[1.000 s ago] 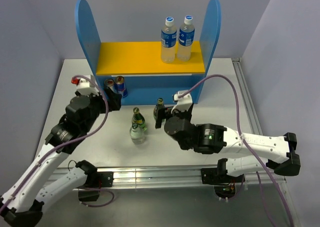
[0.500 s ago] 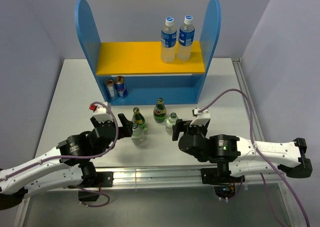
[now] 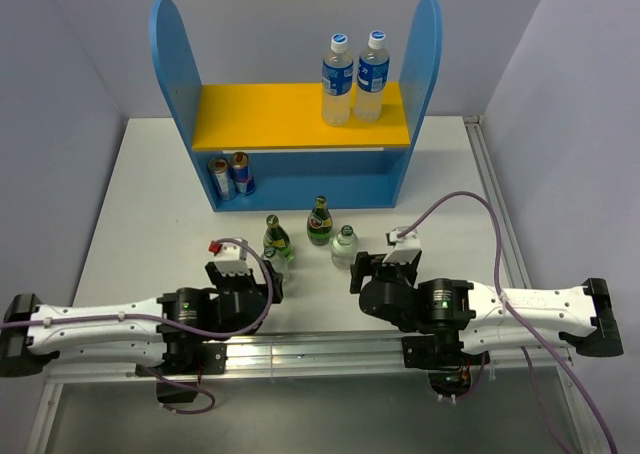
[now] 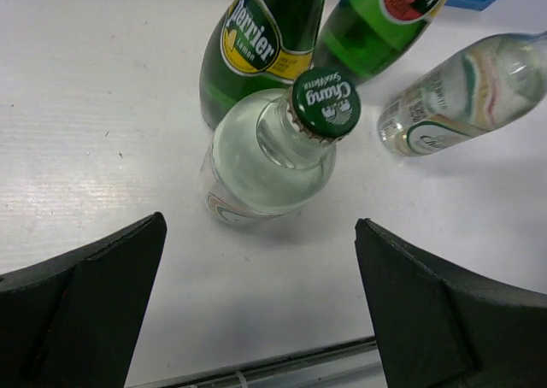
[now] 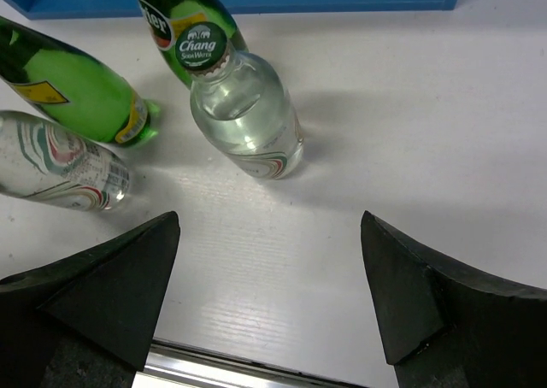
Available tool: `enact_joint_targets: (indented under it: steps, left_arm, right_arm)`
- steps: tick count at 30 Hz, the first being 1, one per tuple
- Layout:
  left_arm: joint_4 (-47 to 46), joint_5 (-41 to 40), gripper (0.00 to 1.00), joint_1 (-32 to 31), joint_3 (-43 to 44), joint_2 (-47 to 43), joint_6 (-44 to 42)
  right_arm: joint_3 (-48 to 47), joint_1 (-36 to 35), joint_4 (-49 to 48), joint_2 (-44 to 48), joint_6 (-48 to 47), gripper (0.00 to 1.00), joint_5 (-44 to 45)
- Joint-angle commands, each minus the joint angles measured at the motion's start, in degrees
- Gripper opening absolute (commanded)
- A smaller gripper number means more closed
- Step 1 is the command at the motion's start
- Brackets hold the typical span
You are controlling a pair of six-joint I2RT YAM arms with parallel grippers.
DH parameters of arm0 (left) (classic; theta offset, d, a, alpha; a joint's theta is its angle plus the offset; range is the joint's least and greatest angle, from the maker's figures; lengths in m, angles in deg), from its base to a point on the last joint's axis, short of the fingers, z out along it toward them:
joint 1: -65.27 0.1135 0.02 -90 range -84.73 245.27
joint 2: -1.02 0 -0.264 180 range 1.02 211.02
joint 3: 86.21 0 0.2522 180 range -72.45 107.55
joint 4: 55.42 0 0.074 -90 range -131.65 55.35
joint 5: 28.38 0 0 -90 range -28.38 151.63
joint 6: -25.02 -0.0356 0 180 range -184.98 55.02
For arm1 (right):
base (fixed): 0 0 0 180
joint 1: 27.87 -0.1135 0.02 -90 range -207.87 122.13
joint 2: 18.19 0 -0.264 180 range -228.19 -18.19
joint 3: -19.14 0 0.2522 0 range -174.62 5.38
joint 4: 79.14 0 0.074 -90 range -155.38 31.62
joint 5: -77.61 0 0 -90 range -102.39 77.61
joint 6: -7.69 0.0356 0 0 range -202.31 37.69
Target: Place and organize the beverage onto the shelf
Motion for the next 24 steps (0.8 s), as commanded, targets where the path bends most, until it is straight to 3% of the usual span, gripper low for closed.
enact_joint_targets:
  steps: [1, 8, 16, 24]
  left_arm:
    - [-6.36, -5.41, 0.99, -1.51, -1.64, 4.84, 4.29]
    - [-20.58, -8.13, 0.99, -1.43, -5.68, 15.57, 1.40]
    - [-25.35, -12.35, 0.99, 1.29, -3.57, 30.16, 2.19]
    - [-36.84, -11.93, 0.99, 6.66, -7.17, 31.93, -6.33]
  right_arm:
    - [1.60, -0.57, -3.32, -0.30, 2.36, 0.93, 0.38]
    - [3.80, -0.57, -6.14, -1.53, 2.97, 0.94, -1.21]
    - [5.74, -0.66, -8.69, -2.33, 3.15, 0.94, -1.91]
    - [7.67, -0.66, -11.05, -1.89, 2.54, 0.94, -2.53]
